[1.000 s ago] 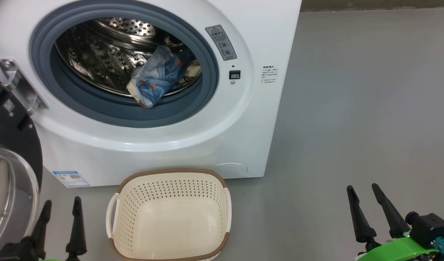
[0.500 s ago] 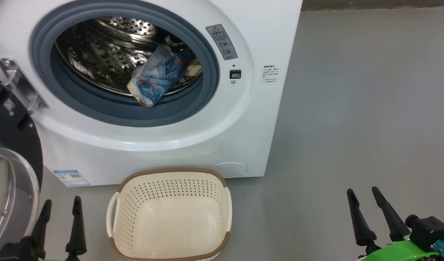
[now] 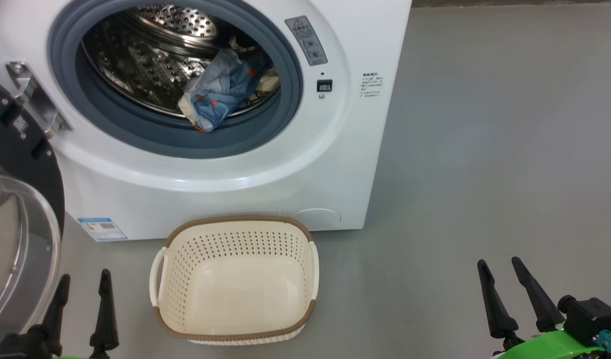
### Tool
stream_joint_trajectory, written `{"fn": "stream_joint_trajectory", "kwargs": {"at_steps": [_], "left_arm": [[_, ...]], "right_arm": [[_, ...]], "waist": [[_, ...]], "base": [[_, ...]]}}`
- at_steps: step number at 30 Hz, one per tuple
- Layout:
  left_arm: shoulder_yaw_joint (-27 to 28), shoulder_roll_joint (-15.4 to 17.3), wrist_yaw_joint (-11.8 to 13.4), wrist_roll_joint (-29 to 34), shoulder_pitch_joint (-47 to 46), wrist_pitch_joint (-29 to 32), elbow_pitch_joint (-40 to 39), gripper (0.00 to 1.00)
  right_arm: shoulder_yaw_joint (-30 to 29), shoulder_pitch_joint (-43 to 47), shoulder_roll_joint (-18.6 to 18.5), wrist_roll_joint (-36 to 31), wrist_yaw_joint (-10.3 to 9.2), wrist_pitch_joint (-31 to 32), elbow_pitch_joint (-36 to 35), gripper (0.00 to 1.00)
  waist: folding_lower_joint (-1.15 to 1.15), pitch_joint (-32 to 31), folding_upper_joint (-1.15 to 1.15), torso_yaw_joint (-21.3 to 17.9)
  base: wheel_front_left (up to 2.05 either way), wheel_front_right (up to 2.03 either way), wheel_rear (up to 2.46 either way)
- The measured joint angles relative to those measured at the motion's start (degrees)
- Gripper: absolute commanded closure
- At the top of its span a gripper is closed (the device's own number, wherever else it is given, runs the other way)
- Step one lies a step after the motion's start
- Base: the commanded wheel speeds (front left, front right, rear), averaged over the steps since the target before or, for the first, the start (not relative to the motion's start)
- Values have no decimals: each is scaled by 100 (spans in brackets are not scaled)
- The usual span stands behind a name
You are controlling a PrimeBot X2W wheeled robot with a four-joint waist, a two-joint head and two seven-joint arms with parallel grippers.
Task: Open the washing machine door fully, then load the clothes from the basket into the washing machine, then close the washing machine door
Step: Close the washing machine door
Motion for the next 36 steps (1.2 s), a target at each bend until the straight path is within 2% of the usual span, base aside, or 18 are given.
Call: {"fn": "stream_joint_trajectory", "kwargs": {"at_steps": [12,19,26,36], "left_arm": [[-66,5,0,-79,14,0,-126,0],[-69,-5,0,-83,14,0,-141,0],[35,-132,0,-82,14,0,-183,0],[190,-345,0,-18,14,0,-298,0]], "right_arm": [[-12,2,0,0,0,0,0,0],[-3,1,-3,0,0,0,-16,0],[75,-29,-60,-1,0,0,-24,0],[282,-271,-279,-1,0,0,-20,0]], "waist": [[0,21,0,35],[0,62,0,213],[0,135,0,561],[1,244,0,1284]], "base": [[-23,23,0],[0,0,0],[0,0,0],[0,0,0]]}}
